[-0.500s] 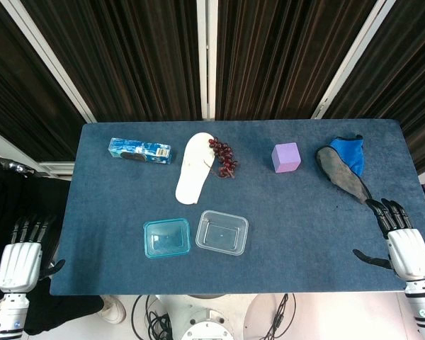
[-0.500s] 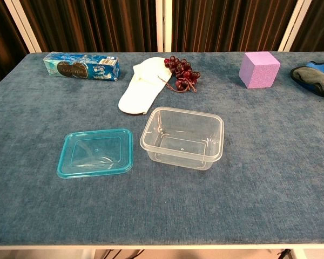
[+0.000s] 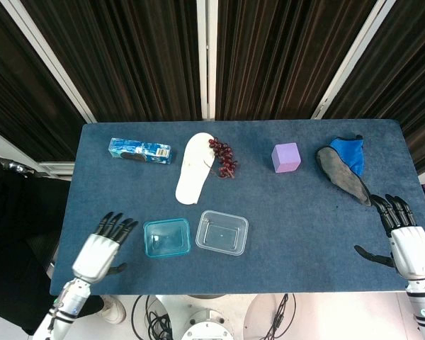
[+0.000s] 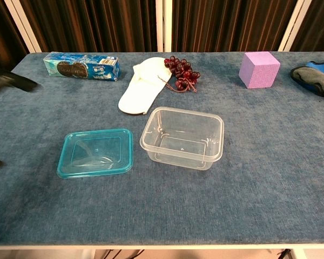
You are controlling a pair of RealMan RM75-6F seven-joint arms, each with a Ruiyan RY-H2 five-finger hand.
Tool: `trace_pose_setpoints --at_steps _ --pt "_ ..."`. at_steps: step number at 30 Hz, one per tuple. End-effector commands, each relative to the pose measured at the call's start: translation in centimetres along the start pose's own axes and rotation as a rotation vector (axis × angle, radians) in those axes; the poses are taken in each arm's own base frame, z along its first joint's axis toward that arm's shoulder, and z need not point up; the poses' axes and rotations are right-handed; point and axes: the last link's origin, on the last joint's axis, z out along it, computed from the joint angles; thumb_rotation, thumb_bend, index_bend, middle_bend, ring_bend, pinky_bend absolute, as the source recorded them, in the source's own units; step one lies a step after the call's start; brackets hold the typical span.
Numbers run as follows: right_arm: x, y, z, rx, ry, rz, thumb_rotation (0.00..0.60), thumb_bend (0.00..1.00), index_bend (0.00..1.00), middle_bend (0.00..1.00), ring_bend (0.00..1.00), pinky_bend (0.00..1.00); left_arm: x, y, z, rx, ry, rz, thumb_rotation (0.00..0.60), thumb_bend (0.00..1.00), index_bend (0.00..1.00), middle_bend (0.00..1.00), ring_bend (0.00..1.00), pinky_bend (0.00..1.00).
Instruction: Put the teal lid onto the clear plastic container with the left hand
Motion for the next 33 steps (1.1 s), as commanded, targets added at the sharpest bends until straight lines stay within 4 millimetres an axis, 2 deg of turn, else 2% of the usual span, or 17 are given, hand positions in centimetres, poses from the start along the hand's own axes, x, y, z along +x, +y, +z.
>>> trace_pose_setpoints --at_steps 1,7,18,27,33 --pt "0.0 0.1 -0.1 -0.005 -0.002 -0.002 0.6 0.02 0.0 0.1 0.0 0.0 -1.2 3.5 2.9 -0.127 -0.049 -0.01 0.6 0.0 0.12 0.11 0.01 0.0" --pt "-0.1 0.2 -0.1 -0.013 -0.005 0.006 0.6 0.02 0.0 0.1 0.0 0.0 -2.2 4.8 5.2 -0.145 -0.078 -0.034 0.6 0.0 0.12 0.11 0.01 0.0" --pt "-0.2 0.1 -0.4 -0.021 -0.005 0.016 0.6 0.02 0.0 0.1 0.0 0.0 -4.6 4.8 7.8 -0.109 -0.135 -0.057 0.6 0.0 0.12 0.11 0.01 0.0" --pt "-0.2 0.1 -0.6 -0.029 -0.006 0.018 0.6 0.02 0.0 0.1 0.0 0.0 -5.2 3.3 9.4 -0.031 -0.142 -0.046 0.6 0.0 0.12 0.11 0.01 0.0" --pt "-0.1 0.2 -0.8 -0.035 0.0 0.02 0.6 0.02 0.0 0.1 0.0 0.0 -4.7 1.8 10.0 0.014 -0.147 -0.051 0.6 0.0 0.12 0.11 0.01 0.0"
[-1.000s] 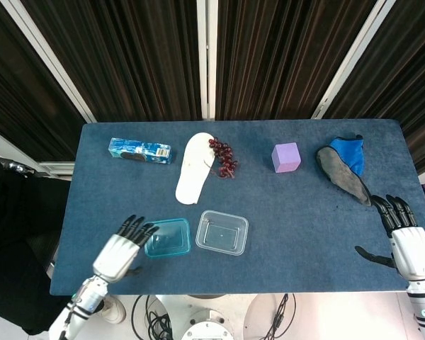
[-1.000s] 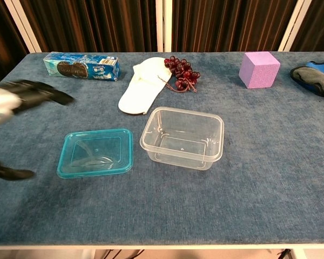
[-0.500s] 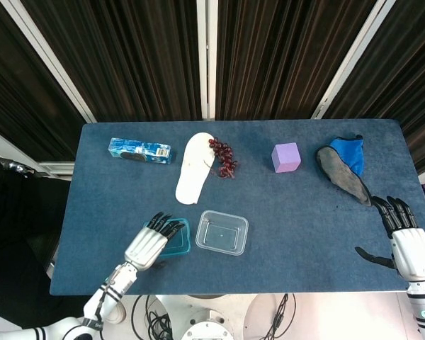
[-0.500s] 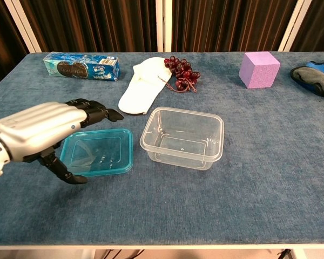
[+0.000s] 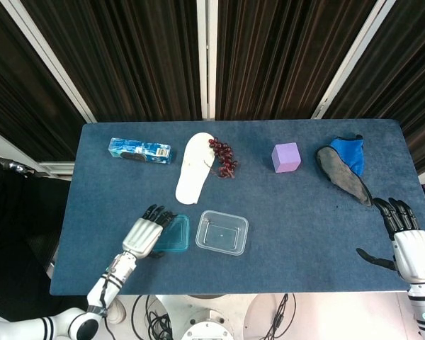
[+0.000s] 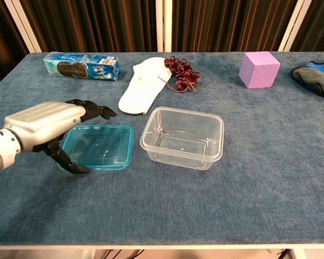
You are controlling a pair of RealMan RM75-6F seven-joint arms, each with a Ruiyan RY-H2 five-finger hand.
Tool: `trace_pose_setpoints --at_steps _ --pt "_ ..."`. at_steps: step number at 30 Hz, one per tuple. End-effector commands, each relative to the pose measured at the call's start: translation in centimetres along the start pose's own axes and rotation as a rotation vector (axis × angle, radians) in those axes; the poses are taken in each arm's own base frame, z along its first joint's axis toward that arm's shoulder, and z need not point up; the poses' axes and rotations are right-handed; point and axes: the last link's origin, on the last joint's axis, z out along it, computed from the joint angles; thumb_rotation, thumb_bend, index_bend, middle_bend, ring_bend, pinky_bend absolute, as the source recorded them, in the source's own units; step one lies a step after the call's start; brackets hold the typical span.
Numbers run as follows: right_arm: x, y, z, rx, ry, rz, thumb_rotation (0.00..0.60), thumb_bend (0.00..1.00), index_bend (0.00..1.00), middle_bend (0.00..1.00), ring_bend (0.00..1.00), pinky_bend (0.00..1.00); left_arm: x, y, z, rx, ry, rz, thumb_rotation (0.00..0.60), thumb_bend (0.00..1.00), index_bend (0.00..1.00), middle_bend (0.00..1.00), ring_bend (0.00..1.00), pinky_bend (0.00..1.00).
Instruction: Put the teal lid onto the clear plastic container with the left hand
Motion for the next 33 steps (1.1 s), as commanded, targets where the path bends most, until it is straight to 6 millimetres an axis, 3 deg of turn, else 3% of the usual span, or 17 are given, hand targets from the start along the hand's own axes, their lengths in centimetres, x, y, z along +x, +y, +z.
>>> trace_pose_setpoints --at_steps 1,10,14,17,21,33 --pt "0.0 0.0 0.0 -0.002 0.001 0.0 0.6 0.02 0.0 0.1 0.0 0.0 0.5 -0.7 0.5 0.023 0.02 0.008 0.6 0.0 0.12 0.11 0.01 0.0" --pt "-0.1 0.0 -0.1 -0.007 0.0 -0.003 0.6 0.02 0.0 0.1 0.0 0.0 2.3 -3.4 3.0 0.099 0.019 -0.025 0.6 0.0 0.12 0.11 0.01 0.0" --pt "-0.2 0.0 -0.2 -0.007 0.001 -0.003 0.6 0.02 0.0 0.1 0.0 0.0 3.2 -2.9 2.9 0.054 -0.035 -0.022 0.6 0.0 0.12 0.1 0.01 0.0" --pt "-0.3 0.0 -0.2 -0.006 -0.004 -0.002 0.6 0.02 0.0 0.1 0.0 0.0 4.1 -2.6 2.7 0.024 -0.103 0.011 0.6 0.0 0.12 0.03 0.0 0.0" --pt "-0.5 0.0 -0.2 -0.007 -0.008 0.002 0.6 0.02 0.0 0.1 0.0 0.0 4.9 -2.0 3.5 0.012 -0.15 0.044 0.6 0.03 0.12 0.01 0.0 0.0" --pt "-0.8 0.7 -0.5 -0.028 -0.013 0.011 0.6 0.02 0.0 0.1 0.0 0.0 5.0 -1.8 5.4 0.051 -0.229 0.066 0.6 0.03 0.12 0.01 0.0 0.0"
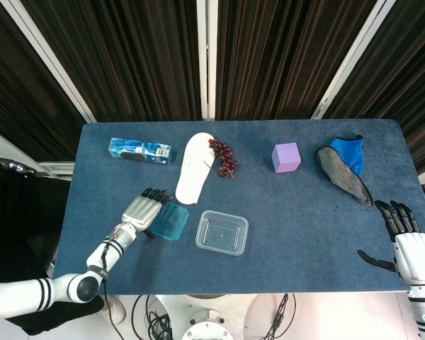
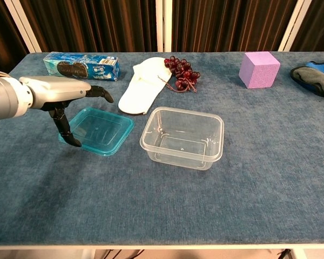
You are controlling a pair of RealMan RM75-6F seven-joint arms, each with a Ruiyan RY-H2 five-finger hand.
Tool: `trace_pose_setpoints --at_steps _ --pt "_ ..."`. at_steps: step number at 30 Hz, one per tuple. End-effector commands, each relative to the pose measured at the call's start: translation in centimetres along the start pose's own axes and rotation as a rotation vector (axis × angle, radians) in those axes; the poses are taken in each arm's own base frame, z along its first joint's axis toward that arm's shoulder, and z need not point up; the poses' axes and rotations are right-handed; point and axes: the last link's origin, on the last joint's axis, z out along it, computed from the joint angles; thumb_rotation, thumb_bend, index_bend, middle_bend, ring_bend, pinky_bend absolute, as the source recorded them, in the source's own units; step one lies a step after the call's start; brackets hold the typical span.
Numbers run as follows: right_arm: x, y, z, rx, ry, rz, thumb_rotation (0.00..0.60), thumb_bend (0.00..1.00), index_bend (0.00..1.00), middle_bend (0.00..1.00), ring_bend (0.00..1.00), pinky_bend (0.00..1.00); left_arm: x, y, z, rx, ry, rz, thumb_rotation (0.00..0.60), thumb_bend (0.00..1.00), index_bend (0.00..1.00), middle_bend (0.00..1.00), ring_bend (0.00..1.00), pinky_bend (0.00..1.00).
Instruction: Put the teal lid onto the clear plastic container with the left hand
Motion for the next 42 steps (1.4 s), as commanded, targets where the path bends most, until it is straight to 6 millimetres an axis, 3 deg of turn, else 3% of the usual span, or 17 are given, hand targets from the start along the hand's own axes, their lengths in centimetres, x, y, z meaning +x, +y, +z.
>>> trace_pose_setpoints --at_steps 1,15,28,34,42 --pt "0.0 0.0 0.0 0.0 0.001 0.002 0.6 0.02 0.0 0.09 0.0 0.0 -0.1 0.1 0.3 0.002 -0.012 0.006 0.6 0.03 0.12 0.01 0.0 0.0" --pt "-0.2 0.4 -0.2 -0.018 -0.003 0.005 0.6 0.02 0.0 0.09 0.0 0.0 -0.6 -0.1 1.2 0.023 -0.047 0.0 0.6 0.03 0.14 0.01 0.0 0.0" --pt "-0.3 0.3 -0.2 -0.023 -0.005 0.005 0.6 0.02 0.0 0.09 0.0 0.0 -1.0 -0.1 1.3 0.023 -0.02 -0.036 0.6 0.15 0.29 0.04 0.0 0.0" --pt "-0.3 0.1 0.1 -0.014 -0.001 0.004 0.6 0.02 0.0 0.09 0.0 0.0 0.1 -0.1 0.3 0.007 -0.001 -0.062 0.6 0.18 0.3 0.06 0.0 0.0" --pt "-0.2 0.3 0.6 -0.003 -0.003 -0.003 0.6 0.02 0.0 0.09 0.0 0.0 3.1 0.4 -2.2 -0.024 0.036 -0.104 0.6 0.19 0.3 0.06 0.0 0.0"
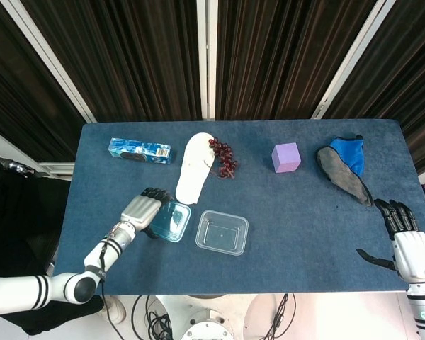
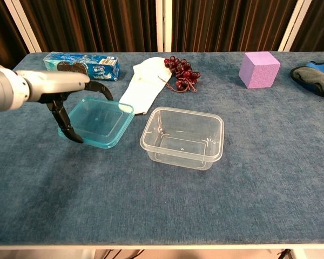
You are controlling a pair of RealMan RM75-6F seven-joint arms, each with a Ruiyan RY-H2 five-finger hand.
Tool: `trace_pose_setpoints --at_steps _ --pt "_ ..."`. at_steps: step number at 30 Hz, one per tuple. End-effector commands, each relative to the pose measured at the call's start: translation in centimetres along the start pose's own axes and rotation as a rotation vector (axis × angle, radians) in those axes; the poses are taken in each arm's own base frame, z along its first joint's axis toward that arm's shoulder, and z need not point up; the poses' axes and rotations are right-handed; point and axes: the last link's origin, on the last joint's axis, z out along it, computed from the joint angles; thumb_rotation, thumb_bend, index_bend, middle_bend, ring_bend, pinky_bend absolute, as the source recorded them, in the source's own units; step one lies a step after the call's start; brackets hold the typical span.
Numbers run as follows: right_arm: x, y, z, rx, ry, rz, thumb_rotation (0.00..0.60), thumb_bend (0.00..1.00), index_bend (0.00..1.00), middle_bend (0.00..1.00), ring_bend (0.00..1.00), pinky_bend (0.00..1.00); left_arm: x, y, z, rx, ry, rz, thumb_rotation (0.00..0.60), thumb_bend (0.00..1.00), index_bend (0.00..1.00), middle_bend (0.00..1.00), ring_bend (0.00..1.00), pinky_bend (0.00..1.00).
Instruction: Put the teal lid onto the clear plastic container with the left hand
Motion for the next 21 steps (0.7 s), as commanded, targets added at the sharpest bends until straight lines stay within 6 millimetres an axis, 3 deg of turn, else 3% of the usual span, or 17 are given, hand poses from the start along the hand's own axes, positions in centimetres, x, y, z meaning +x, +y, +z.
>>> trace_pose_setpoints --at_steps 1,11,16,21 --pt "0.2 0.1 0.2 0.002 0.002 -0.01 0.6 0.02 0.0 0.09 0.0 0.0 1.6 0.5 -1.2 -0.012 0.029 0.0 0.6 0.19 0.3 0.06 0.0 0.0" --pt "1.2 0.0 1.1 0.012 0.016 -0.049 0.6 0.02 0.0 0.09 0.0 0.0 4.0 6.4 -3.7 -0.118 0.035 0.01 0.6 0.19 0.29 0.06 0.0 0.0" --pt "0.9 0.3 1.3 0.008 0.001 -0.048 0.6 0.02 0.0 0.09 0.0 0.0 4.2 10.6 -3.0 -0.178 0.006 0.013 0.6 0.19 0.29 0.06 0.0 0.0" --pt "1.1 0.6 1.1 0.001 0.006 -0.052 0.6 0.02 0.0 0.09 0.0 0.0 3.7 13.5 -1.4 -0.161 -0.037 0.03 0.6 0.19 0.29 0.06 0.0 0.0"
